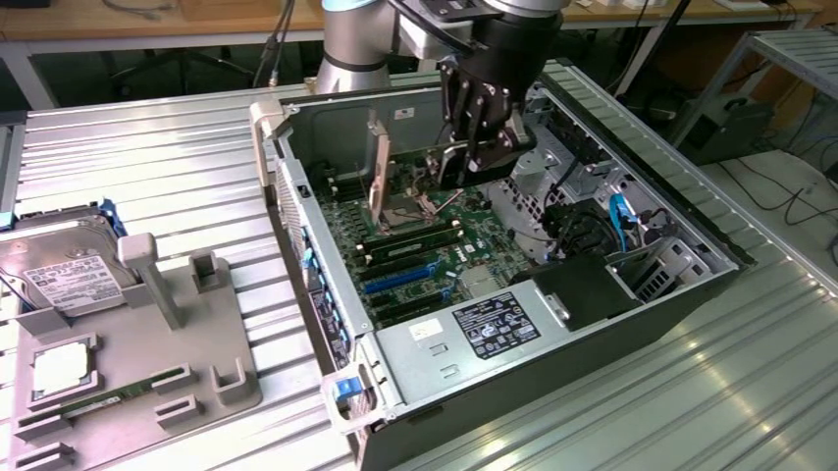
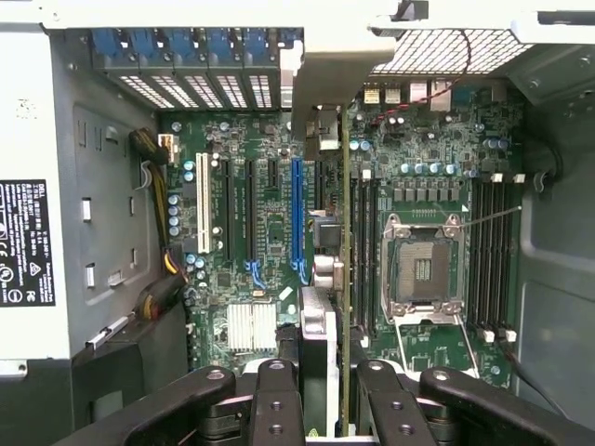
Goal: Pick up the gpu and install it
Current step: 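Insert the gpu into the slot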
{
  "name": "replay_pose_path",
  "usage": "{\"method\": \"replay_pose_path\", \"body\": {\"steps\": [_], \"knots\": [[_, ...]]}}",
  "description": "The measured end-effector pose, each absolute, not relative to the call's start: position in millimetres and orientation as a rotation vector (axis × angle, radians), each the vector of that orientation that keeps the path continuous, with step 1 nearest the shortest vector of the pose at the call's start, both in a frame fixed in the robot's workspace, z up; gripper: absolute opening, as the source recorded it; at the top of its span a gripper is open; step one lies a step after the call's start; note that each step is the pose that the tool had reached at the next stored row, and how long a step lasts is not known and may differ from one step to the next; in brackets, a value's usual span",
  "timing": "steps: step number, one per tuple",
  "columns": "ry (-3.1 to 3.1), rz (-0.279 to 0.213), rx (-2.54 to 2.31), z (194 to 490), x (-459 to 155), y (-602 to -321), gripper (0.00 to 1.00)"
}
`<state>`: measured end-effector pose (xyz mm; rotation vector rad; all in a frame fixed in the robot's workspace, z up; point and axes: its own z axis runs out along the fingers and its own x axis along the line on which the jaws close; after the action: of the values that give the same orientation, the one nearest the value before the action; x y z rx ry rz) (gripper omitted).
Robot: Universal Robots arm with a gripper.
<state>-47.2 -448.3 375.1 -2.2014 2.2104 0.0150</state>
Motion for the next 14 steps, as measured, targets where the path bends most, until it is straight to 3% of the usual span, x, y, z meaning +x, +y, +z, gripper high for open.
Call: {"method": "replay_pose_path", "body": {"steps": [14], "knots": [[2.207,0.023,-2.198,366.6,-47.2,-448.6,0.28]]}}
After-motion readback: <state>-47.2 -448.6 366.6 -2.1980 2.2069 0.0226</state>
